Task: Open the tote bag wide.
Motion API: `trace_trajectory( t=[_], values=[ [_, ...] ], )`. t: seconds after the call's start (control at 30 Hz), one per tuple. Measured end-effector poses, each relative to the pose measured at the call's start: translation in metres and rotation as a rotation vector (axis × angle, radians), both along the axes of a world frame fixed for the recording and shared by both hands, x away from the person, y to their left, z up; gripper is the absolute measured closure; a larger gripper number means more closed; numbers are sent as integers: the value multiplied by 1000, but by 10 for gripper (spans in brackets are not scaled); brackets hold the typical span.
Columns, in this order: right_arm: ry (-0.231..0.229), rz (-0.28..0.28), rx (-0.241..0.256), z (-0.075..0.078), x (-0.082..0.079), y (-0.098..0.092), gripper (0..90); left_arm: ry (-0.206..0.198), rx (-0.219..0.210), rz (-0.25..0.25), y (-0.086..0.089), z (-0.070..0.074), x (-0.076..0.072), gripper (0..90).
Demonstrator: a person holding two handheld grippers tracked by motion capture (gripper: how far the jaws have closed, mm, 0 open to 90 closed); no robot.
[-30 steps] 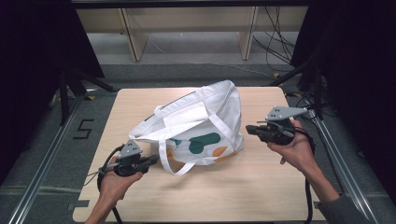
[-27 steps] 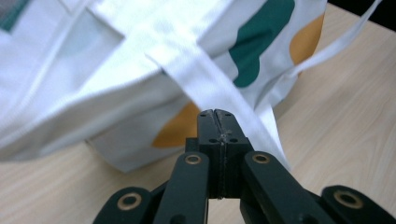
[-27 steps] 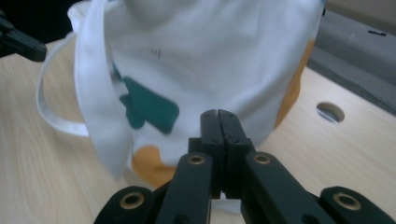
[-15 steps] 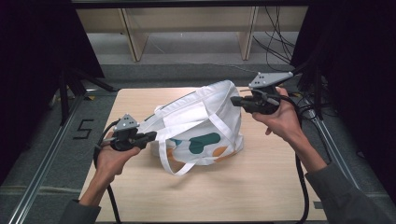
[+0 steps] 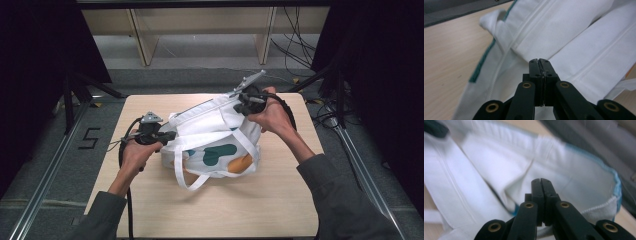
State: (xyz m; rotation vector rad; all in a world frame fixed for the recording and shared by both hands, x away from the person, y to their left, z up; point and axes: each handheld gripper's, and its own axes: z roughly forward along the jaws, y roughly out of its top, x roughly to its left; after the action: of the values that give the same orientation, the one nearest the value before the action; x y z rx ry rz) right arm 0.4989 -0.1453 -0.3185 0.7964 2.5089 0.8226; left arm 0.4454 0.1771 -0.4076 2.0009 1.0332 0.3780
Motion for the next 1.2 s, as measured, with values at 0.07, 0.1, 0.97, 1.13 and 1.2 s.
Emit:
trace_trajectory(
  t=[0.07,0.1,0.97,1.13,1.2],
  values=[
    [76,-5,-53,-21,3,-8,900,14,0,-13,0,-7,1,884],
    [94,-11,-62,-28,4,-11,900,20,-3,-14,-1,-10,1,884],
    [71,-1,101,-78,1,-2,900,35,71,-211,-93,8,21,879],
    [143,-5,84,-96,-5,-6,900,103,132,-159,-114,-11,57,893],
    [148,32,90,-96,-21,-11,900,111,140,-143,-116,-16,70,893]
  ],
)
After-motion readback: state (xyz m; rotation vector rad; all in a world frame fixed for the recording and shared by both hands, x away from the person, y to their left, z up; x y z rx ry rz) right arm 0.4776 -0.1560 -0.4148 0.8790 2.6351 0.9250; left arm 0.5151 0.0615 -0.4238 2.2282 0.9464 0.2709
